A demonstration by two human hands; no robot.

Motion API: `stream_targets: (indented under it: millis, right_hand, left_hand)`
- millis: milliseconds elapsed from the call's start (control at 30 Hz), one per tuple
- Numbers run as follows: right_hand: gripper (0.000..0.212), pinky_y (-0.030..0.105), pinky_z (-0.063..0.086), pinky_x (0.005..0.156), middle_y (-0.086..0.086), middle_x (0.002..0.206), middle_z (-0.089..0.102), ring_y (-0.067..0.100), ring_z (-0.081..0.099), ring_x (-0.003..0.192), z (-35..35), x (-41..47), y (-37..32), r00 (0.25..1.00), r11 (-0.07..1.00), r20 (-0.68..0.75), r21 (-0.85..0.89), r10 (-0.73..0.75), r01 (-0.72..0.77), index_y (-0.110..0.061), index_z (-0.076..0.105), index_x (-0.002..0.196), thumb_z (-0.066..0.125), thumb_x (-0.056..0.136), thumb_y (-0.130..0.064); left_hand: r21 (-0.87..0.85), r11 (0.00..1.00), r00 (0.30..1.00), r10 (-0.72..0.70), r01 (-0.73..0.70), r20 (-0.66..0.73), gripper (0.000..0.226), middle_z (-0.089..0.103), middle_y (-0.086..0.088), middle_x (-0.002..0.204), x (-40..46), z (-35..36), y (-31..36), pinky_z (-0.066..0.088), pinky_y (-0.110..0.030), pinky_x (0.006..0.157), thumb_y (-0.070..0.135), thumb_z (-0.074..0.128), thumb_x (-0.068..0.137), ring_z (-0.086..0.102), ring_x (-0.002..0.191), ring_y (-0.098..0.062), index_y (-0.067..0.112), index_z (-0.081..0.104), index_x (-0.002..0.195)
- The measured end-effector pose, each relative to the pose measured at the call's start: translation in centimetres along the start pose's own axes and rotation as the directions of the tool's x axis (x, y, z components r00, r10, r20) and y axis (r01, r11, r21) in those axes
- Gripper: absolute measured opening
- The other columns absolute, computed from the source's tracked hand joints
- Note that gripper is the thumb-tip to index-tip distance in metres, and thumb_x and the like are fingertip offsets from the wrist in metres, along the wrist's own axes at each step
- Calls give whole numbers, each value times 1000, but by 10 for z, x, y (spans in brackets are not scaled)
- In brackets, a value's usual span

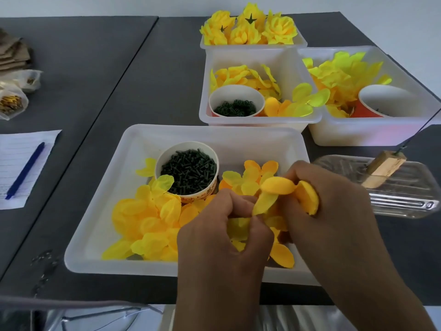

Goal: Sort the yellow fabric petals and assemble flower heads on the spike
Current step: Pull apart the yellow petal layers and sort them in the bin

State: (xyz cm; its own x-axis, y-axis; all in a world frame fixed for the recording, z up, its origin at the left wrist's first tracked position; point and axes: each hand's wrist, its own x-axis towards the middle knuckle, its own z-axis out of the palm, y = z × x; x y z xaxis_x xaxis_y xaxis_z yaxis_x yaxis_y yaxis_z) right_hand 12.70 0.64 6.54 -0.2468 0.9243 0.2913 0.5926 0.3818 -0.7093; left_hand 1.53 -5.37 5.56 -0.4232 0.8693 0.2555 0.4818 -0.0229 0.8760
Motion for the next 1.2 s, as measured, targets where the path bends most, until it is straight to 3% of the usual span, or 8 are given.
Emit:
stream_targets:
  millis: [200,300,467,567,667,767,833,1200]
  right_hand:
    - [22,33,52,47,0,55,57,16,58,43,-46,32,37,947,964,-181,71,265,-256,-19,58,77,53,94,-33]
    - [19,16,45,37,-1,58,64,11,60,41,-50,30,30,986,974,-10,158,166,-162,-22,57,73,60,86,-36]
    - [22,21,46,50,3,62,57,14,56,52,-31,25,28,882,883,410,292,233,-368,-16,55,84,68,74,-30]
    - [14,19,42,50,-5,55,51,7,49,49,-24,20,28,865,860,446,324,229,-395,-12,55,81,66,81,-20]
    - [12,17,43,49,-6,54,51,5,48,47,-20,16,25,862,839,462,368,209,-401,-13,59,76,66,81,-21]
    - [3,16,44,51,-6,58,59,5,51,49,-15,14,13,831,822,540,407,135,-399,-30,67,80,64,81,-29]
    - [12,11,43,50,-16,58,62,-2,56,51,-10,10,7,826,842,559,410,72,-350,-42,65,80,60,83,-32]
    - [10,31,56,64,-11,87,63,11,63,75,-5,-5,-1,900,975,436,213,-33,-67,-38,51,93,46,84,-36]
  left_hand:
    - [109,990,983,-71,90,-168,25,65,10,75,6,-41,-12,44,-25,46,53,46,70,59,67,-14,38,64,80]
    - [346,927,989,-145,146,-28,20,64,17,90,15,-63,-32,38,-28,66,57,53,74,55,83,-8,43,62,85]
    - [729,612,923,-379,306,-70,30,46,2,125,23,-69,-50,30,-44,94,48,65,81,30,120,-26,34,61,107]
    - [625,719,950,-277,305,-146,42,48,-5,123,24,-67,-47,34,-50,94,42,65,82,36,117,-31,32,56,122]
    - [438,897,987,11,62,-162,32,50,7,113,24,-61,-31,37,-36,87,41,59,86,46,108,-23,36,55,118]
    - [261,945,979,202,-197,7,21,57,18,103,21,-45,-10,39,-10,81,38,55,86,55,100,-6,37,61,105]
    - [220,931,956,275,-292,105,17,57,15,99,19,-30,-2,42,-15,78,41,56,86,55,99,-8,35,66,98]
    - [191,977,994,91,-100,56,21,58,22,87,23,-12,-1,42,-17,68,58,62,72,56,88,-4,38,65,77]
